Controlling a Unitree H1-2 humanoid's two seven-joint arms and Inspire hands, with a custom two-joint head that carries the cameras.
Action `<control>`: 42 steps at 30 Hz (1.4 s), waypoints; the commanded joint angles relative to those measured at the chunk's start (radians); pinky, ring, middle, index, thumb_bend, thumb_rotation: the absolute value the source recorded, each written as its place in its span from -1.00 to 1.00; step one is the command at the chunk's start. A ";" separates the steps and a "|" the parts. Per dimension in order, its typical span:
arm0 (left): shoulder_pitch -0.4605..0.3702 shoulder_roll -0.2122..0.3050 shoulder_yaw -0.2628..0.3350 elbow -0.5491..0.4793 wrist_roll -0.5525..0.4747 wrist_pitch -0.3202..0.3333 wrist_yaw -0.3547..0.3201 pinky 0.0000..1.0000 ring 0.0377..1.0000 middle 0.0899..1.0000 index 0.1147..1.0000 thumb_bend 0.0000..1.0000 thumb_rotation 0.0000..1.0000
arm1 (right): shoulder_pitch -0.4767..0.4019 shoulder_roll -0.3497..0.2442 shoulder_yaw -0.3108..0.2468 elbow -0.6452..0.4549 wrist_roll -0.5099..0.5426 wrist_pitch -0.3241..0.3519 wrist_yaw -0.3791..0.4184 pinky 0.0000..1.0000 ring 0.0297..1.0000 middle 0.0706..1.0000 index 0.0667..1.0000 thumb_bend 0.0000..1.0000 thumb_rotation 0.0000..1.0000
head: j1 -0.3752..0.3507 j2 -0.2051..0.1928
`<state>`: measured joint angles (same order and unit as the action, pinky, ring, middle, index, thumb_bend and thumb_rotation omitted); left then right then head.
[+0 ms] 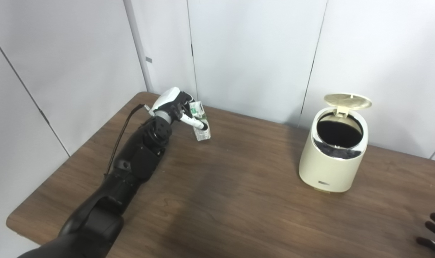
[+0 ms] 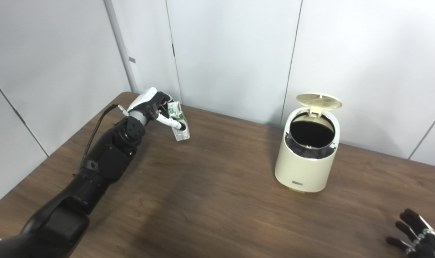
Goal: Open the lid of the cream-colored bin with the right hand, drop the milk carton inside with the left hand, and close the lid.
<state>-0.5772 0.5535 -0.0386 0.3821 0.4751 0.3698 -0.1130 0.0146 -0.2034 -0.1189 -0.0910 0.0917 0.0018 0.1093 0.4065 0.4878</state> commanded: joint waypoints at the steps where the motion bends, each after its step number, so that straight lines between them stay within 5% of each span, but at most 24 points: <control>1: -0.036 0.021 0.025 -0.024 -0.010 -0.062 0.065 0.04 -0.02 -0.02 -0.26 -0.01 -1.00 | -0.028 -0.007 -0.005 -0.009 0.004 -0.028 -0.002 0.47 0.71 0.73 0.71 0.72 0.78 | -0.004 0.000; 6: -0.007 0.004 0.041 -0.066 -0.033 -0.099 0.092 0.06 0.01 -0.04 -0.25 -0.01 -1.00 | -0.028 -0.002 -0.002 -0.008 -0.005 -0.030 -0.008 0.49 0.71 0.73 0.72 0.73 0.79 | -0.027 -0.007; 12: 0.038 -0.039 0.065 -0.196 -0.039 -0.101 0.128 -0.26 -0.17 -0.10 -0.18 -0.03 -1.00 | -0.030 0.006 0.000 -0.006 -0.017 -0.022 -0.018 0.57 0.75 0.77 0.75 0.69 0.82 | -0.067 -0.016; 16: 0.063 -0.084 0.063 -0.293 -0.015 -0.125 0.177 -0.25 -0.15 -0.11 -0.20 -0.04 -1.00 | -0.031 0.014 0.000 -0.008 -0.023 -0.015 -0.022 0.65 0.79 0.80 0.79 0.58 0.81 | -0.092 -0.021; 23: 0.082 -0.151 0.040 -0.427 0.023 -0.196 0.227 -0.26 -0.16 -0.10 -0.21 -0.04 -1.00 | -0.022 0.022 0.009 -0.016 -0.047 -0.020 -0.036 0.67 0.81 0.81 0.82 0.40 0.85 | -0.130 -0.021; 31: 0.075 -0.222 0.004 -0.552 0.074 -0.196 0.216 -0.28 -0.15 -0.09 -0.22 -0.05 -1.00 | -0.012 0.042 0.018 -0.047 -0.052 -0.002 -0.051 0.71 0.82 0.82 0.82 0.32 0.82 | -0.185 -0.023; 42: 0.067 -0.289 -0.064 -0.673 0.185 -0.279 0.222 -0.32 -0.16 -0.08 -0.20 -0.05 -1.00 | 0.008 0.069 0.041 -0.055 -0.064 -0.027 -0.066 0.74 0.84 0.82 0.83 0.24 0.75 | -0.337 -0.022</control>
<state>-0.4554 0.2635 -0.1055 -0.2460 0.6355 0.1364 0.0788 0.0272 -0.1424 -0.0856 -0.1122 0.0414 0.0020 0.0467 0.0692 0.4648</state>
